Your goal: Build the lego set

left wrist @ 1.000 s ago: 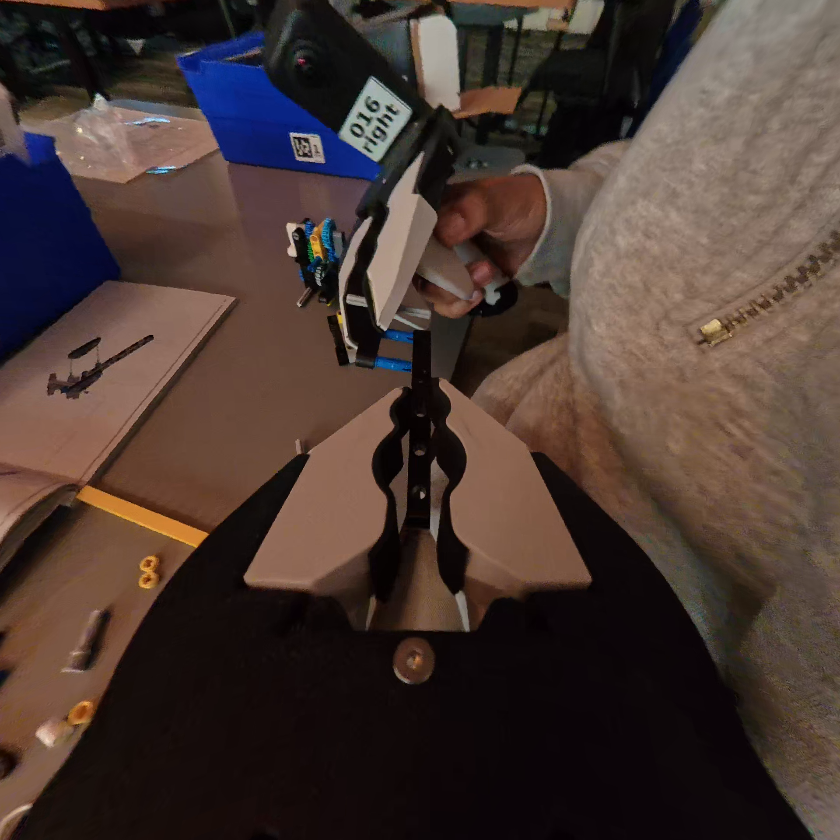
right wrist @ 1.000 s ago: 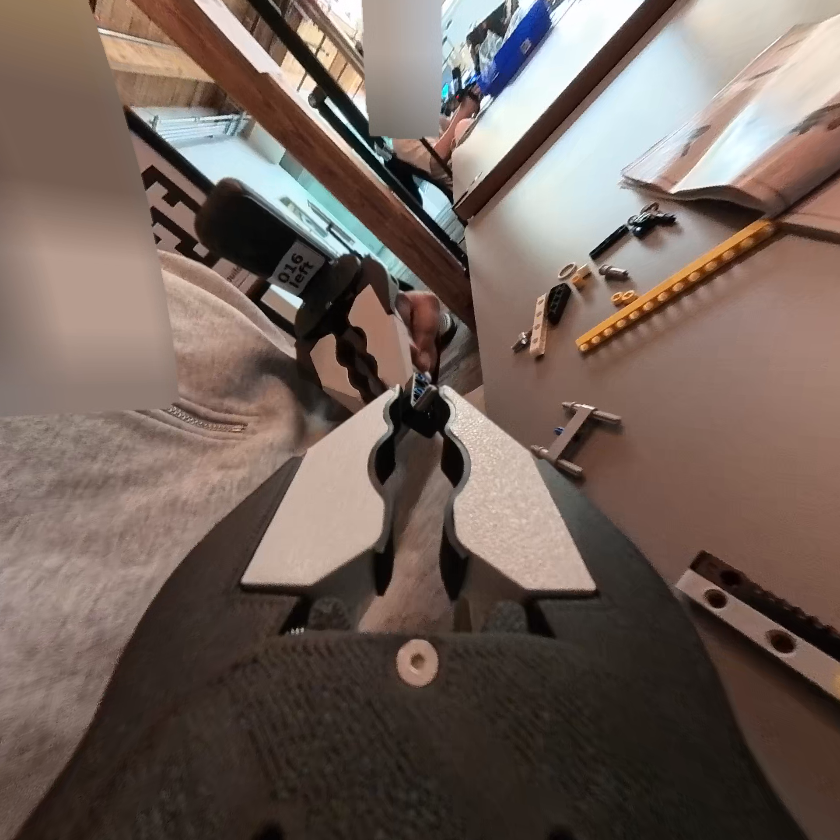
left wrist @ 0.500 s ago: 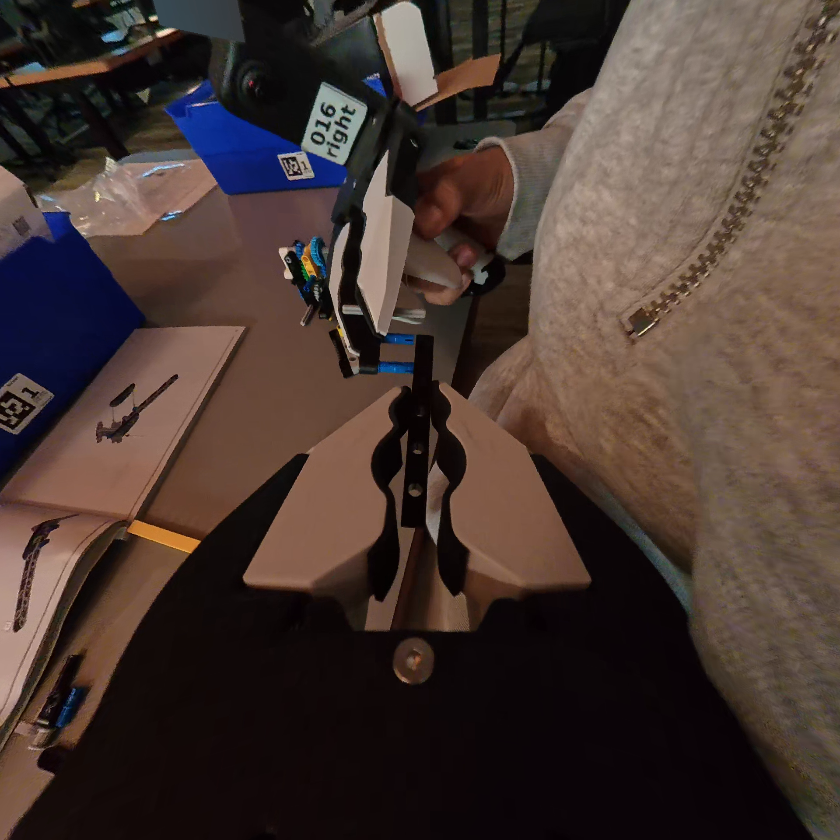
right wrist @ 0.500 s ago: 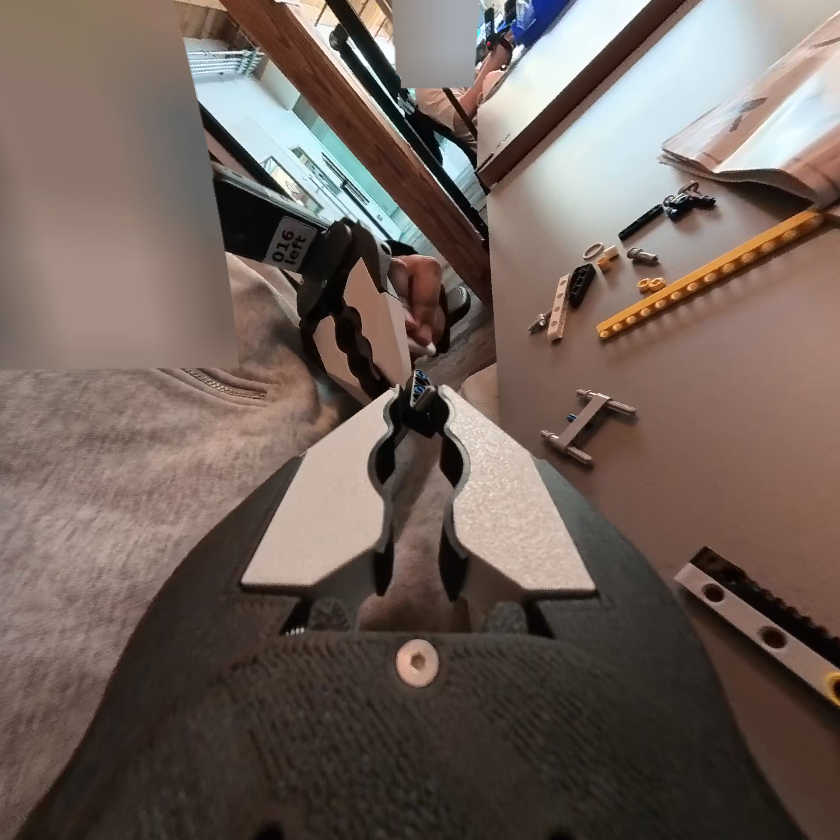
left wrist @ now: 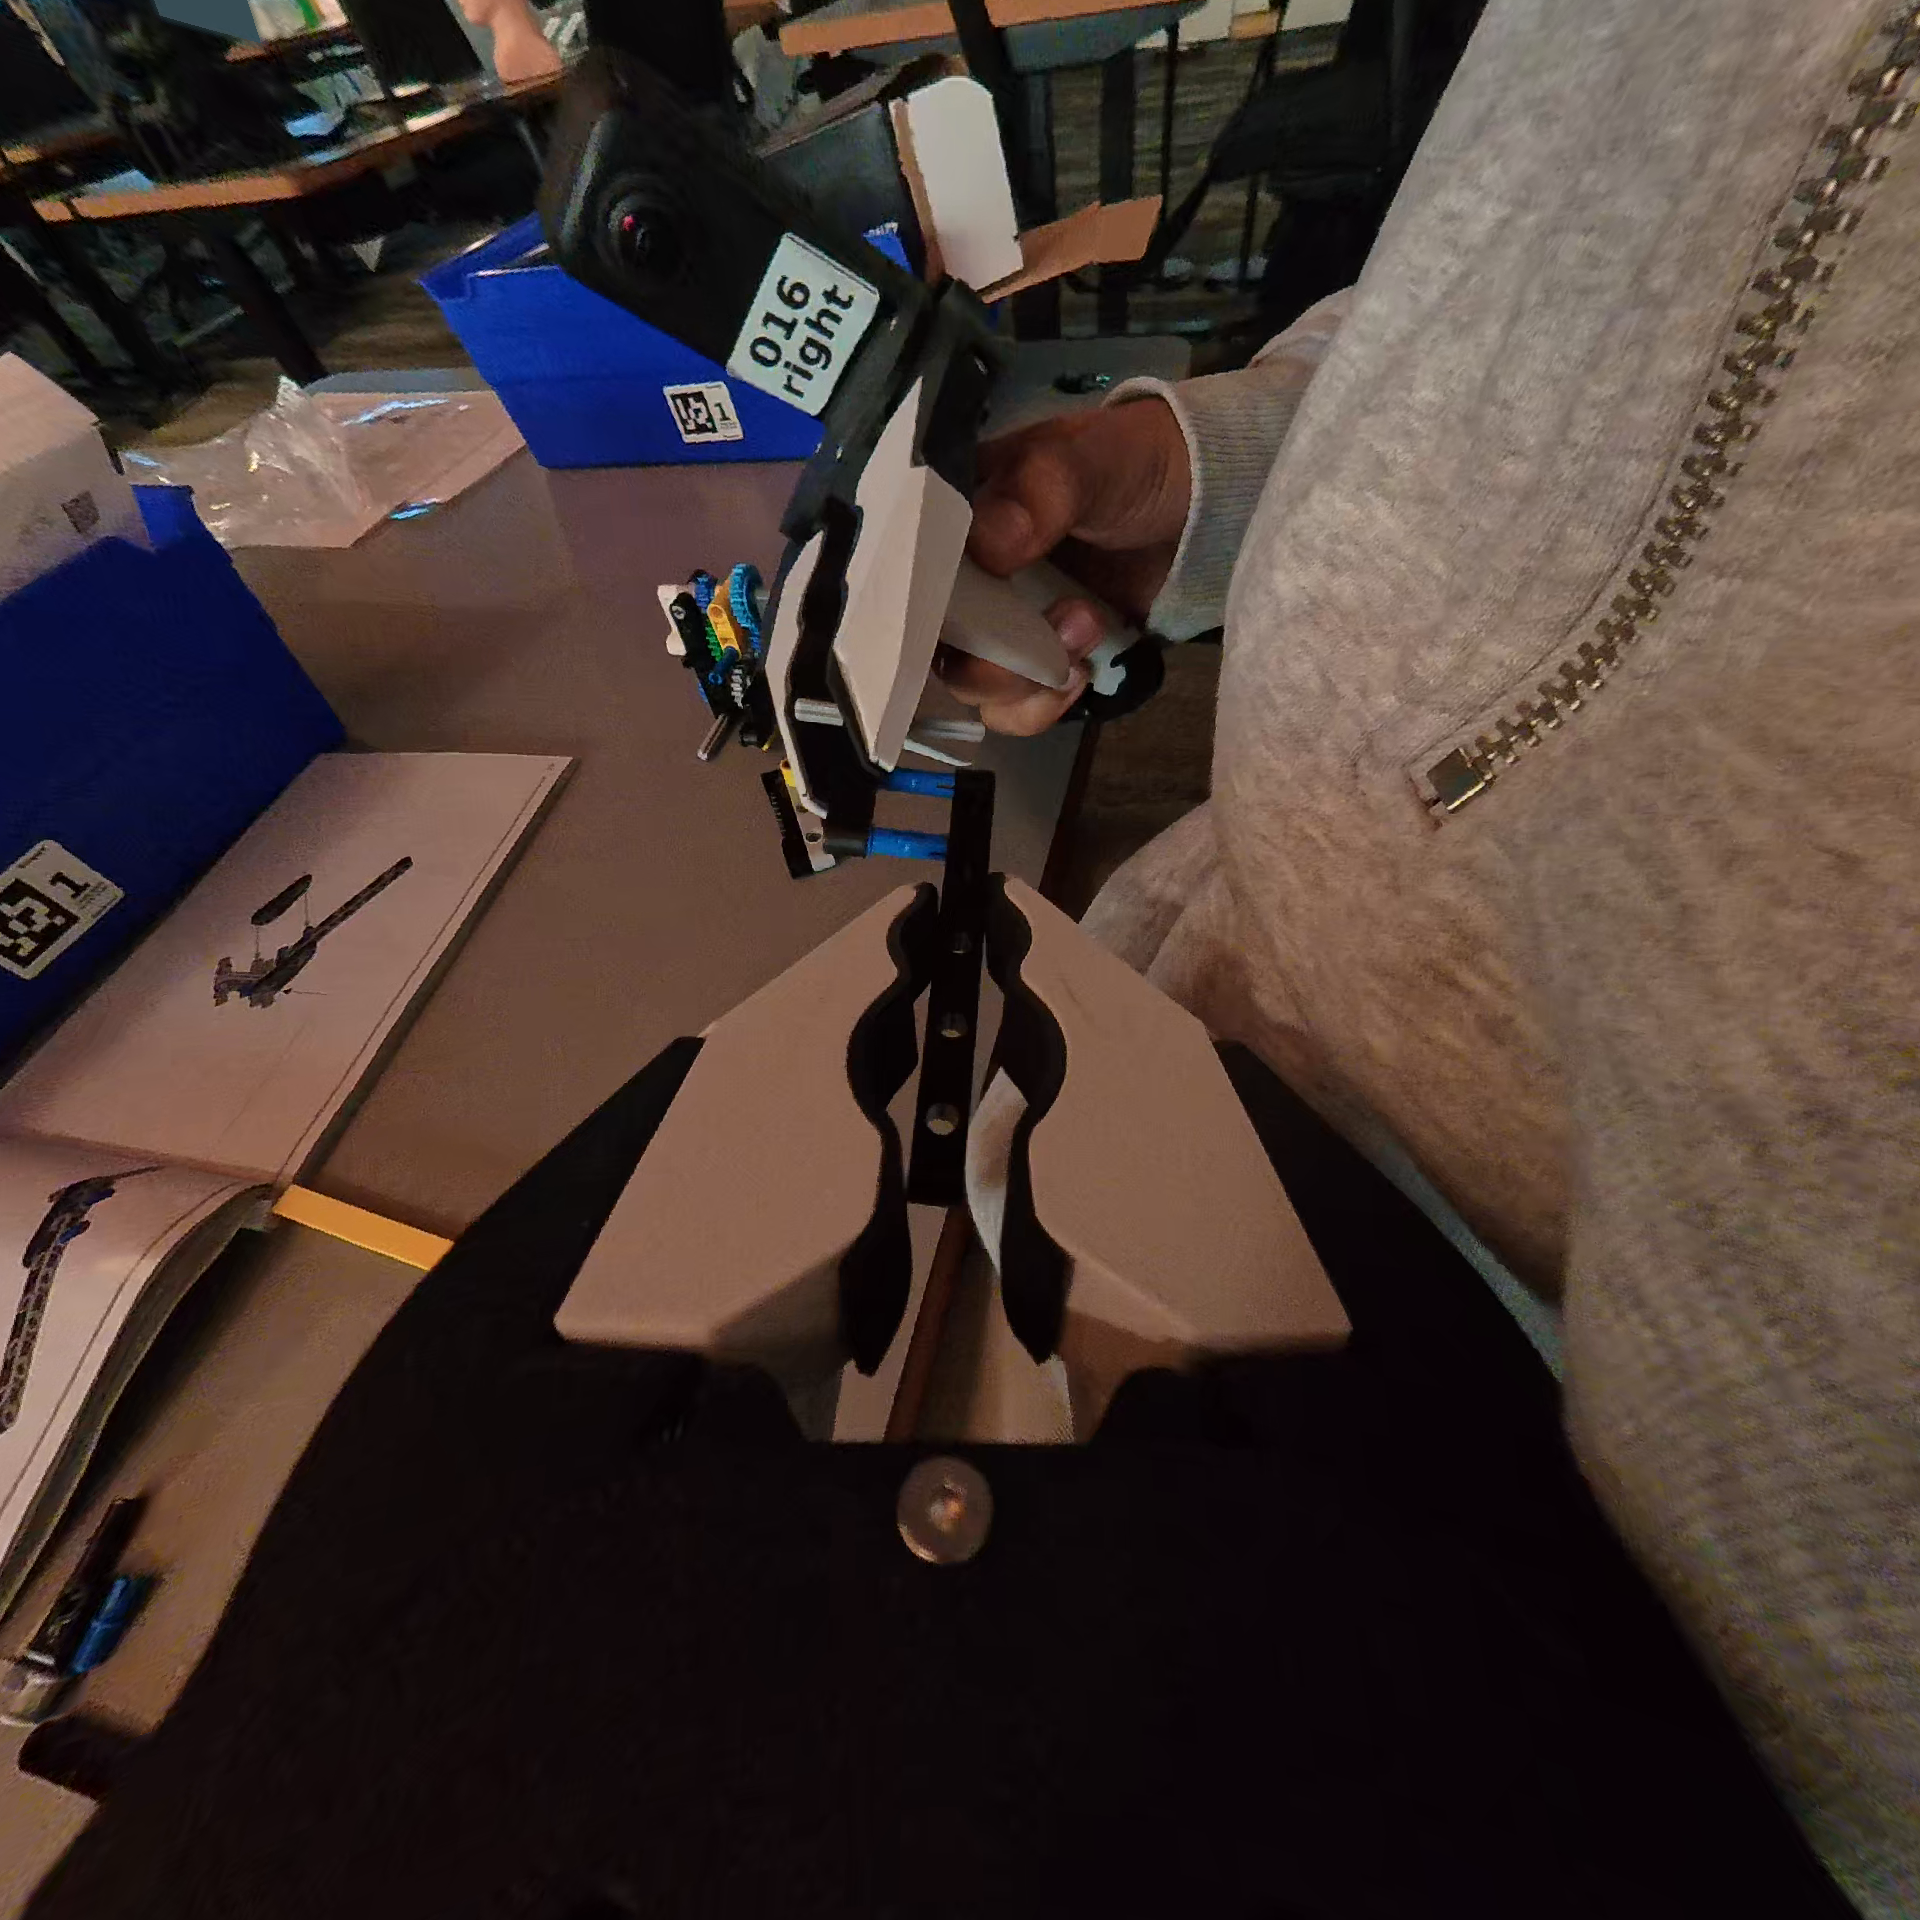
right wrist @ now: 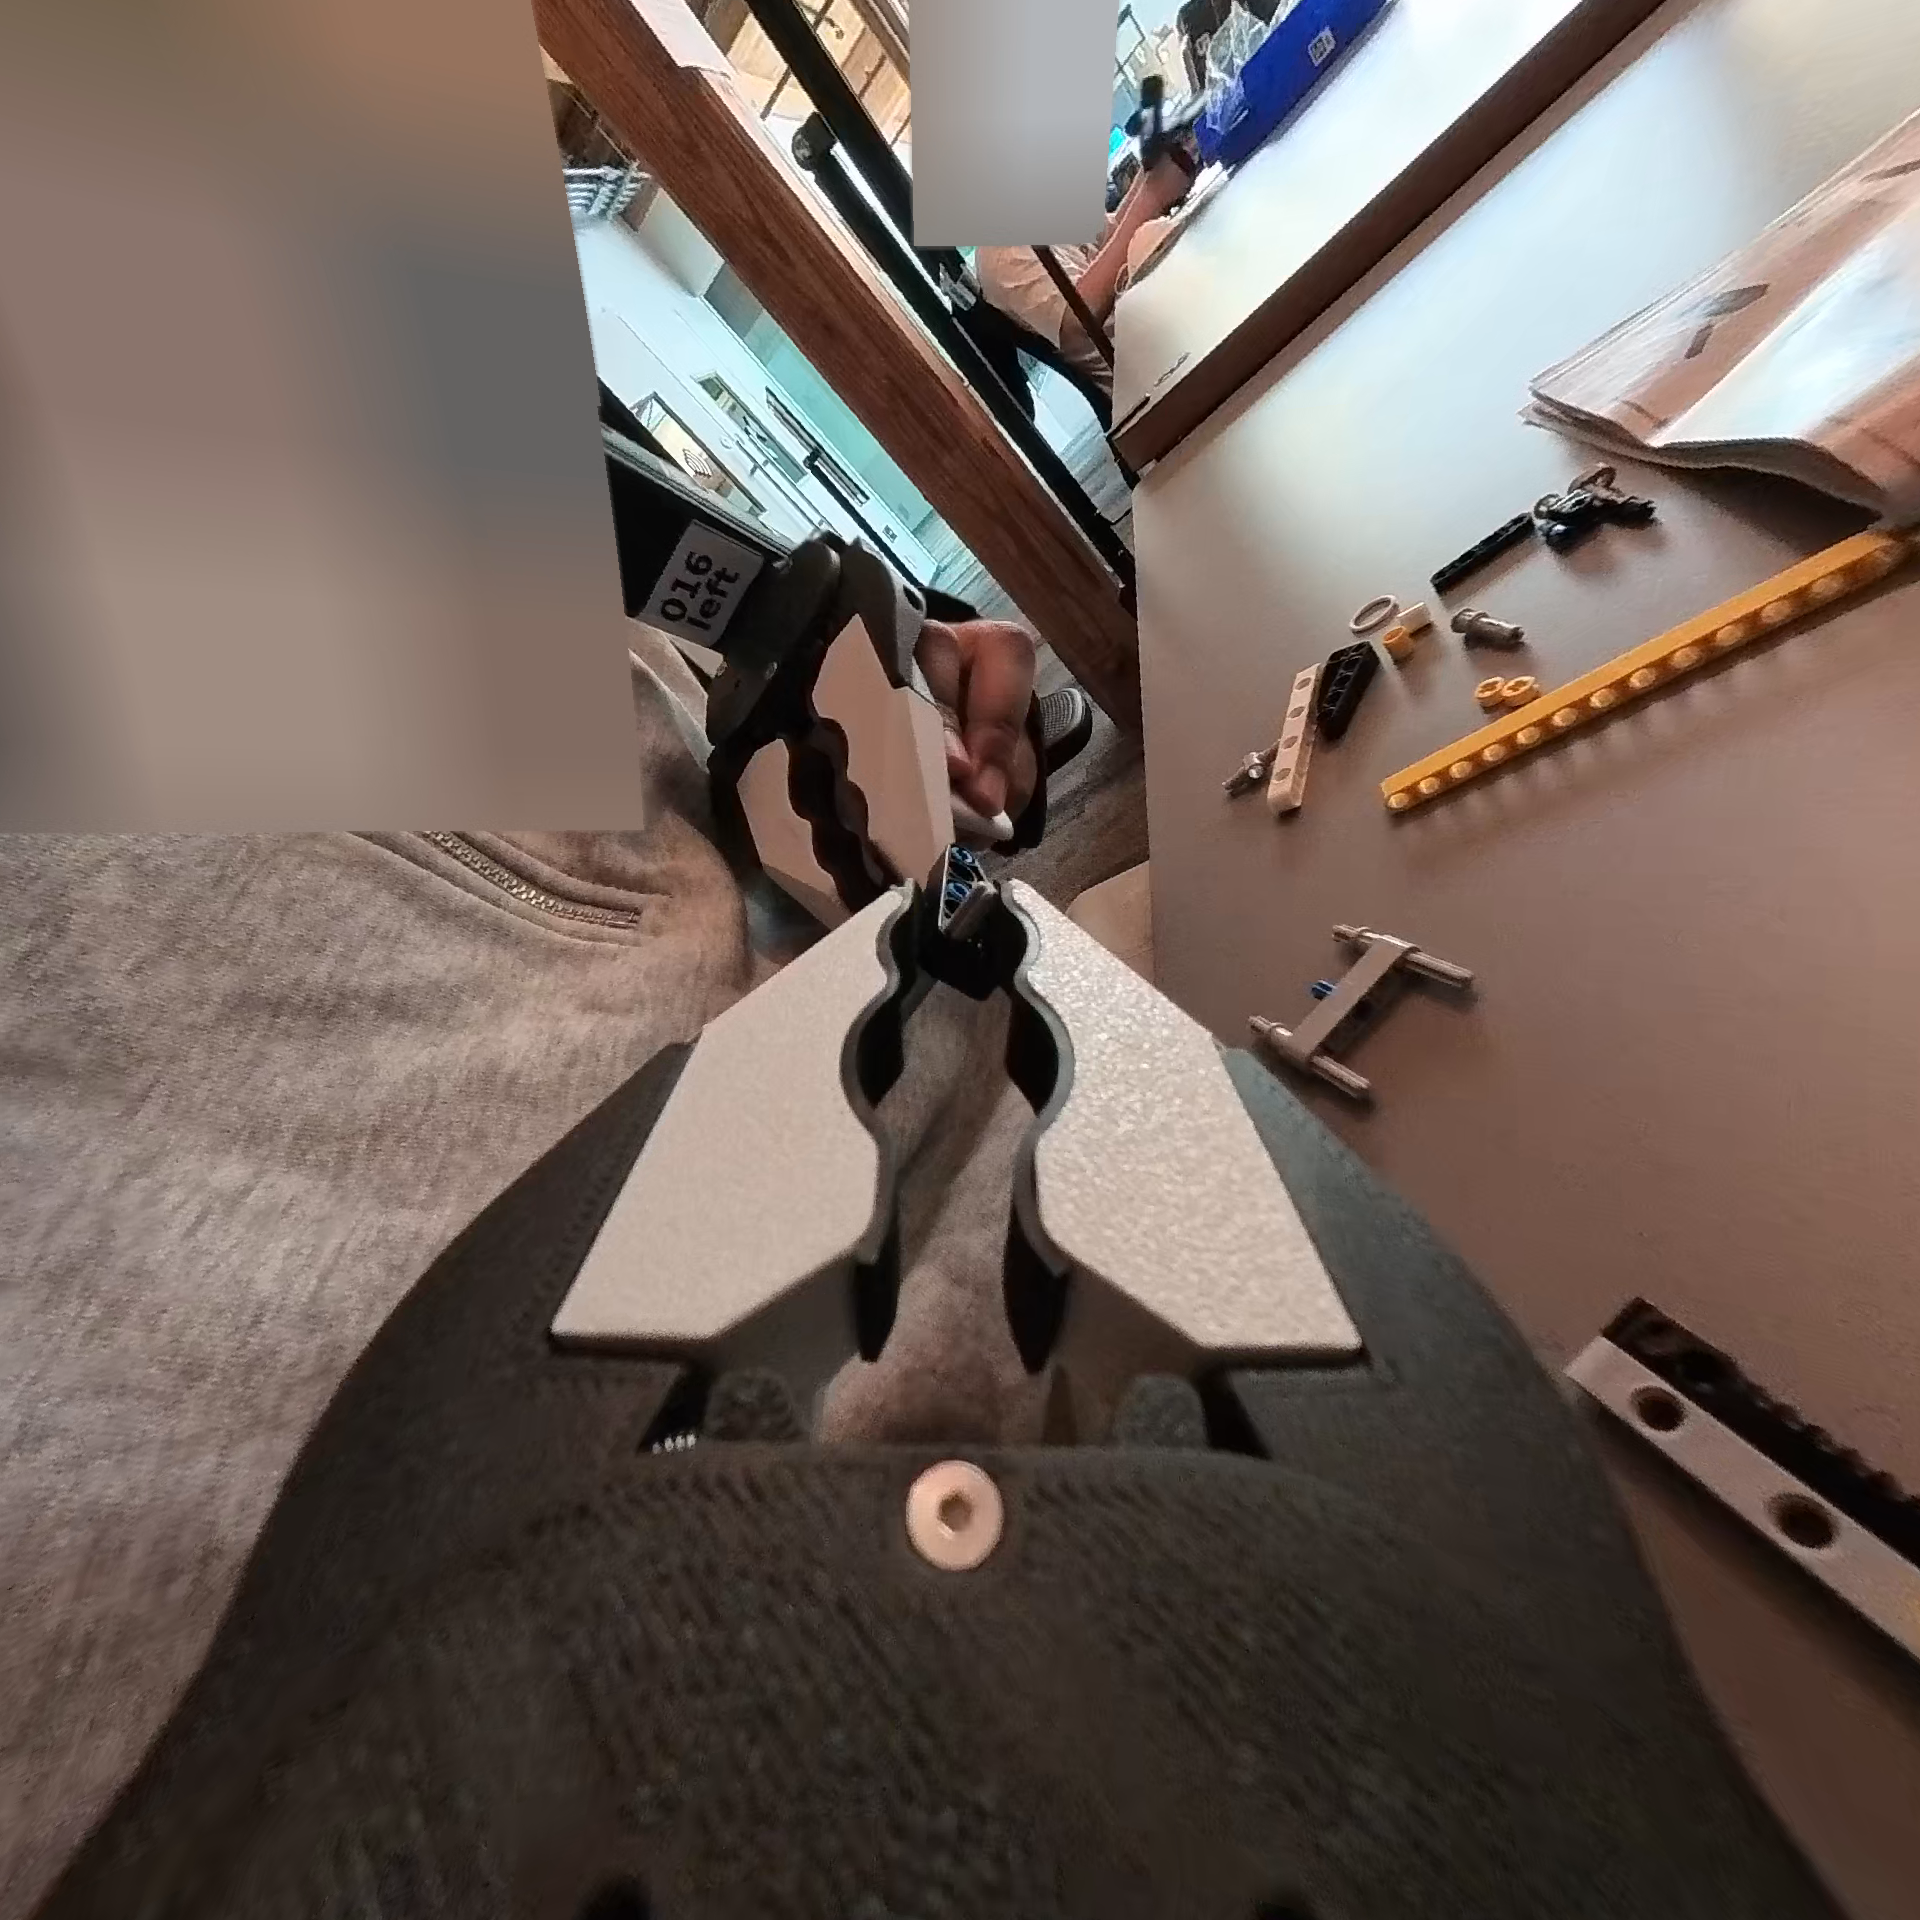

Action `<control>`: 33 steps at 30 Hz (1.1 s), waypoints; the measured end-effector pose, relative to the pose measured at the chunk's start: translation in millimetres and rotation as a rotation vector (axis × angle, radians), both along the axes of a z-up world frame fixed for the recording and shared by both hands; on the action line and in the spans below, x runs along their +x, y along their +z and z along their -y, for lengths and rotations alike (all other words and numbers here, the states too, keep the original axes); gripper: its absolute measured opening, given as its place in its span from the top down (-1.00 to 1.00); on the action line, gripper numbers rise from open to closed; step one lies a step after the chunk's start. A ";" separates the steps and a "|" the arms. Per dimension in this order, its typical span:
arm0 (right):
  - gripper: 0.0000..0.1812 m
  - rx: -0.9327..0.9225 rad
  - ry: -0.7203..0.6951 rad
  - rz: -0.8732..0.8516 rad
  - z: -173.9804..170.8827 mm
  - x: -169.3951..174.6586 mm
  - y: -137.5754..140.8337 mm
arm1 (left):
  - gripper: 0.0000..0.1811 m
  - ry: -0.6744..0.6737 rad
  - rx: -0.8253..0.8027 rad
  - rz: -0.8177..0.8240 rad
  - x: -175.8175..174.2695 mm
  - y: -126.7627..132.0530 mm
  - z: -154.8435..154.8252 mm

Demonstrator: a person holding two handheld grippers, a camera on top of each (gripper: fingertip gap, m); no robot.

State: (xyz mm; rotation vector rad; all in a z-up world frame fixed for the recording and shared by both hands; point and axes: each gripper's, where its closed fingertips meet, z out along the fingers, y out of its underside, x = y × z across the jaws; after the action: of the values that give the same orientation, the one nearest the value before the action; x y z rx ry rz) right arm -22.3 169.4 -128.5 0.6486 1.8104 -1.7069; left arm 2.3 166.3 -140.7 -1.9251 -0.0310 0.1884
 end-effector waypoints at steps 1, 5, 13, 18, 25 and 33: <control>0.87 0.002 0.001 -0.001 -0.3 0.0 -0.2 | 0.94 0.007 0.005 0.003 -0.6 -0.3 -0.1; 0.87 0.008 -0.004 0.012 -2.4 -0.6 -1.7 | 0.86 0.074 0.039 0.028 -5.2 -0.6 -0.6; 0.87 -0.007 -0.103 0.042 -3.7 4.5 -5.4 | 0.87 0.152 0.110 0.088 2.4 -4.2 -1.3; 0.87 -0.008 -0.093 0.034 -3.3 6.3 -5.1 | 0.71 0.185 0.123 0.087 -3.2 -3.0 2.0; 0.87 -0.008 -0.106 0.006 -0.6 6.4 -2.3 | 0.63 0.229 0.143 0.052 -6.2 0.4 6.0; 0.87 0.081 -0.129 -0.008 0.3 4.2 -3.7 | 0.86 0.186 0.103 0.035 -0.6 -3.7 4.0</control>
State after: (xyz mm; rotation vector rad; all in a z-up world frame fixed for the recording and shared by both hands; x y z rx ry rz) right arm -18.1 169.1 -132.1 0.8100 1.8875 -1.7277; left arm 1.6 162.3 -144.4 -1.8216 -0.2395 0.2729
